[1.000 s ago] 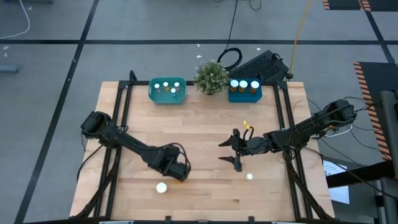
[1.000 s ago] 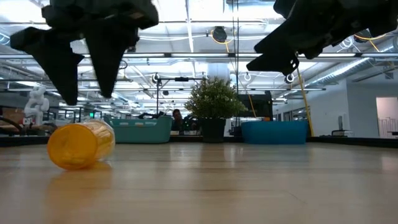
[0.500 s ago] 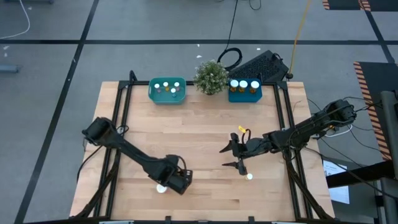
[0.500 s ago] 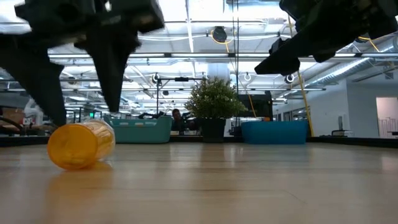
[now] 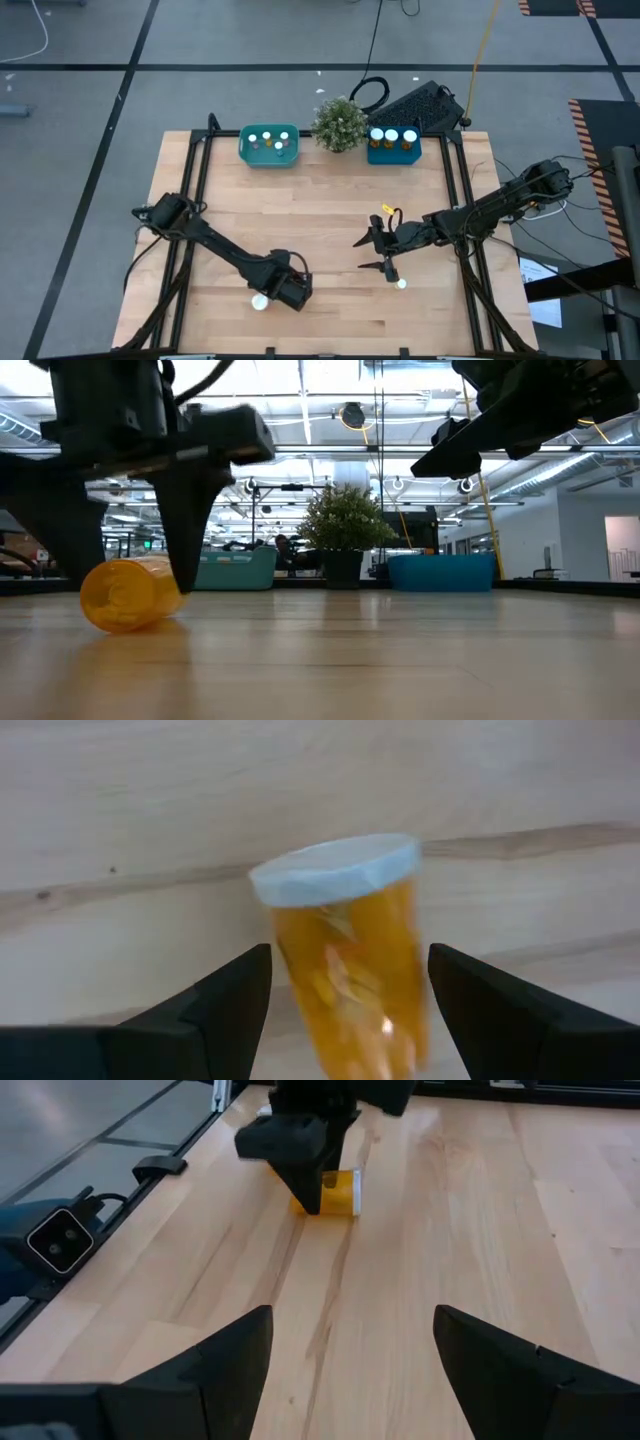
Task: Pick and place medicine bottles into bin by pill shape (circle, oval)
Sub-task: Put the big orange pill bottle into the blue bin
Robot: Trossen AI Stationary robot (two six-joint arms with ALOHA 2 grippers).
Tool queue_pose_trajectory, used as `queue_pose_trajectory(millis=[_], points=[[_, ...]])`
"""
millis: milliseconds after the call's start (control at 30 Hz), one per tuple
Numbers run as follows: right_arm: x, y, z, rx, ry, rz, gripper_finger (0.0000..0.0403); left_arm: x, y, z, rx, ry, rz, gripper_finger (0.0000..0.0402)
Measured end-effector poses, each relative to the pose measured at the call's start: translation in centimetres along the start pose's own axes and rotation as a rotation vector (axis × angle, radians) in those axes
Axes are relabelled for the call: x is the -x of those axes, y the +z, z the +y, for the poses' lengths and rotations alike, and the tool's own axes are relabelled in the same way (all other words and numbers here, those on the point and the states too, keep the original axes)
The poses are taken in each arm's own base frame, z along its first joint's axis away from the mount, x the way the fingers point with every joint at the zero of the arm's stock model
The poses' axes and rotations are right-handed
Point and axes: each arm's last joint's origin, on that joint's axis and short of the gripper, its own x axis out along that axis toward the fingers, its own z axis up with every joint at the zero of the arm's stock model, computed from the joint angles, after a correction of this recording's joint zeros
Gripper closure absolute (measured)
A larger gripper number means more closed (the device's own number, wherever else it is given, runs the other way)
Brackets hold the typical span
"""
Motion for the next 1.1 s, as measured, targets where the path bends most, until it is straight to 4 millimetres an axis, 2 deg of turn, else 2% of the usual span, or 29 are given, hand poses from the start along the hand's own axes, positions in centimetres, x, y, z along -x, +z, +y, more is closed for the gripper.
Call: queue_pose_trajectory(millis=[233,733,1100], points=[[0.0,0.0,0.0,0.003,-0.001,0.000,0.0133,-1.4,0.1,-0.1,-0.059,0.038,0.001,0.0133],[0.0,-0.3,0.0,0.000,-0.004,0.035,0.0133,-1.5,0.2,-0.2,-0.094,0.027,-0.039,0.0135],[0.0,-0.4,0.0,-0.005,-0.005,0.045,0.0133,-1.6,0.3,-0.1,-0.177,0.029,-0.051,0.0224]])
